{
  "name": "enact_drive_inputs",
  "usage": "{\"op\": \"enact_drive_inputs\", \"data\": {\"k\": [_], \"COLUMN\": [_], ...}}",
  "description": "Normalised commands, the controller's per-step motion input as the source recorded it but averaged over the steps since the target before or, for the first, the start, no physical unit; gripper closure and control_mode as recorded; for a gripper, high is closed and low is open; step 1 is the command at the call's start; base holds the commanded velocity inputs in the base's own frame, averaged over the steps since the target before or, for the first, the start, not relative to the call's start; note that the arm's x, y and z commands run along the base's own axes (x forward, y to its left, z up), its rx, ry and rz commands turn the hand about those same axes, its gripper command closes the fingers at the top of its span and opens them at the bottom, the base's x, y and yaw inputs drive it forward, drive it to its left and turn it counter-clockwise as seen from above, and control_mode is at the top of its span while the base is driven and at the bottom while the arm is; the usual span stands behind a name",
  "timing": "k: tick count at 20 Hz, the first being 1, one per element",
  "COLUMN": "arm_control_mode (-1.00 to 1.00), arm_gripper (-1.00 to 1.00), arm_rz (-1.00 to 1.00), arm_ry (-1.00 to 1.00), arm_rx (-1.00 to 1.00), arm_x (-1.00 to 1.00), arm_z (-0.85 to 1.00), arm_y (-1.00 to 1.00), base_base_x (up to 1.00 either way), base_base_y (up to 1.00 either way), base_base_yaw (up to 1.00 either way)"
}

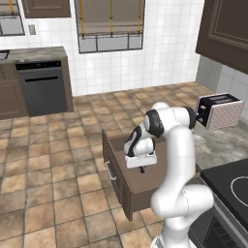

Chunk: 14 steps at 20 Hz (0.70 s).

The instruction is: Pick up the metallic utensils from the counter and place them in the open drawer. Make sure not to pick up any wooden utensils.

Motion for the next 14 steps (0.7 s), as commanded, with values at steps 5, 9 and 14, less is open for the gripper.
{"op": "enact_drive_inputs", "data": {"k": [5, 9, 14], "arm_control_mode": [-1.00, -1.00, -1.00], "arm_gripper": [1.00, 1.00, -1.00], "arm_rz": [0.00, 0.00, 0.00], "arm_ry": [-0.01, 0.00, 0.00], "arm_rx": [0.05, 0.00, 0.00], "arm_x": [0.17, -0.07, -0.28], "arm_z": [-0.38, 0.00, 0.00], "arm_y": [0.00, 0.00, -0.03], "base_base_x": [0.00, 0.00, 0.00], "base_base_y": [0.00, 0.00, 0.00], "base_base_yaw": [0.00, 0.00, 0.00]}}
